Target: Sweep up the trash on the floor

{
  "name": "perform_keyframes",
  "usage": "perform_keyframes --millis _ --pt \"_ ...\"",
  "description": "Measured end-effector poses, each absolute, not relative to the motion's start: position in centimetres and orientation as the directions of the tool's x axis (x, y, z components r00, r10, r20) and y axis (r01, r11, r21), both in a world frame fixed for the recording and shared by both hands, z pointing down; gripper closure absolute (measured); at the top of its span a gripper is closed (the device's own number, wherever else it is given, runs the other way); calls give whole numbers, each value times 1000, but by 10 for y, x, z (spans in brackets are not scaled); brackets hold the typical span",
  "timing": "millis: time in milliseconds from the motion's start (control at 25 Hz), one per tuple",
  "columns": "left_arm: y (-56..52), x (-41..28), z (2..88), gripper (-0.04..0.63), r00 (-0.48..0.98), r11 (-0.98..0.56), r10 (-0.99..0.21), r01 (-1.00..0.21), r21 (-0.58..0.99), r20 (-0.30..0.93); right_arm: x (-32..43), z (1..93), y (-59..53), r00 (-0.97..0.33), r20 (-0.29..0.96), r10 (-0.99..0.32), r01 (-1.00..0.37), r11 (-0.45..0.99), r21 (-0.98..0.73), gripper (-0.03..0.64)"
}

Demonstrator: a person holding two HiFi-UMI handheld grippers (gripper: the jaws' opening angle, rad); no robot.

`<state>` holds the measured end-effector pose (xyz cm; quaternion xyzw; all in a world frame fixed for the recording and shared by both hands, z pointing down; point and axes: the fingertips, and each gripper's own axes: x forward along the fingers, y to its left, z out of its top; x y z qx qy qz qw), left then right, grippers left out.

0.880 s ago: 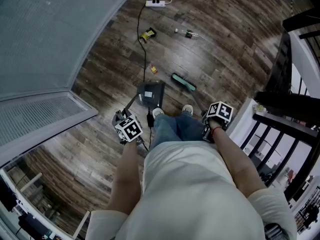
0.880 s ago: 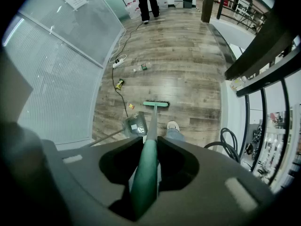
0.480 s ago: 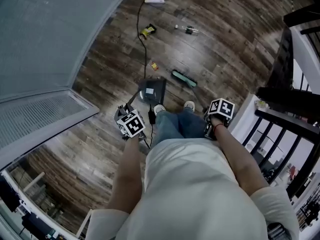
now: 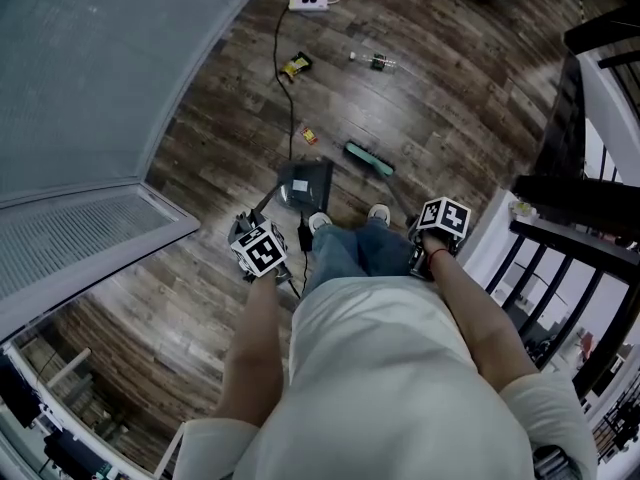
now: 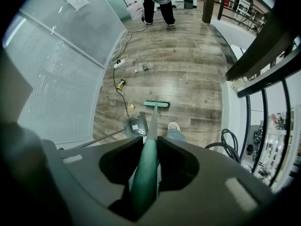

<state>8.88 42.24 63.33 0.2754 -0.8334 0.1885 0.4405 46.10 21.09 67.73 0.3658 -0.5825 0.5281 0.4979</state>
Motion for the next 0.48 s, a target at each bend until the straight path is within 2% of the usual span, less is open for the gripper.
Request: perform_keyframes --millis 480 --pt "426 83 612 506 -437 803 -343 -595 19 831 450 668 213 -216 974 76 -955 191 -226 518"
